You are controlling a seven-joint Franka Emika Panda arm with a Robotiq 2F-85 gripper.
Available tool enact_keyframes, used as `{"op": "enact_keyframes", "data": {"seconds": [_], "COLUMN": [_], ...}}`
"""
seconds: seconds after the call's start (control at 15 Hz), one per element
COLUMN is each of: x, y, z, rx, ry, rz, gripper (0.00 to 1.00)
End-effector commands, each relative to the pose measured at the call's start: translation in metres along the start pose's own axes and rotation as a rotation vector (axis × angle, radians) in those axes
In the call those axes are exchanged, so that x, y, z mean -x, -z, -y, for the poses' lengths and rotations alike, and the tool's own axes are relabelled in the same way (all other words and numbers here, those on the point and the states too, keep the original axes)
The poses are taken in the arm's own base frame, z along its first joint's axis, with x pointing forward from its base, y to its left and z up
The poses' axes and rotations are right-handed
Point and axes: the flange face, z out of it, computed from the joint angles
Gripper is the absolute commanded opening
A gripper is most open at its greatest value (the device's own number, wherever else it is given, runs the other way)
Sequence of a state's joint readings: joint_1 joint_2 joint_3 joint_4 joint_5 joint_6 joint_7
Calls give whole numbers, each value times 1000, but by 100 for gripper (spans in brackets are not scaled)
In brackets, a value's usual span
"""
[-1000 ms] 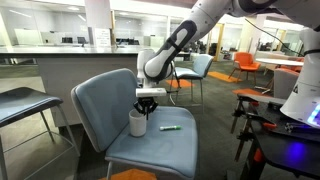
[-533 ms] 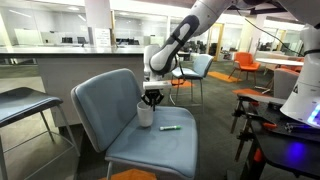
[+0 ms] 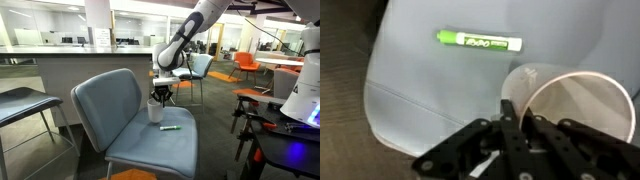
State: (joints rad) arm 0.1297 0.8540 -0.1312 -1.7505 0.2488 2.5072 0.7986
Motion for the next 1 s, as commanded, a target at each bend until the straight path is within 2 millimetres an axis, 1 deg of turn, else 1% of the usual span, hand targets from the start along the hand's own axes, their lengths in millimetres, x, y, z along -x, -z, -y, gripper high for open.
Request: {"op": "enact_keyframes", "data": {"seconds": [0.0,0.13,0.33,0.93], "x": [-5,-10,-12,-9], "y": [12,9,2,-6], "z": [-15,-19,-21,-13], "rx": [-22,-26,-34,-39], "ry": [17,29,52,119], "rz": [12,25,37,-2], "gripper": [3,3,3,3]}}
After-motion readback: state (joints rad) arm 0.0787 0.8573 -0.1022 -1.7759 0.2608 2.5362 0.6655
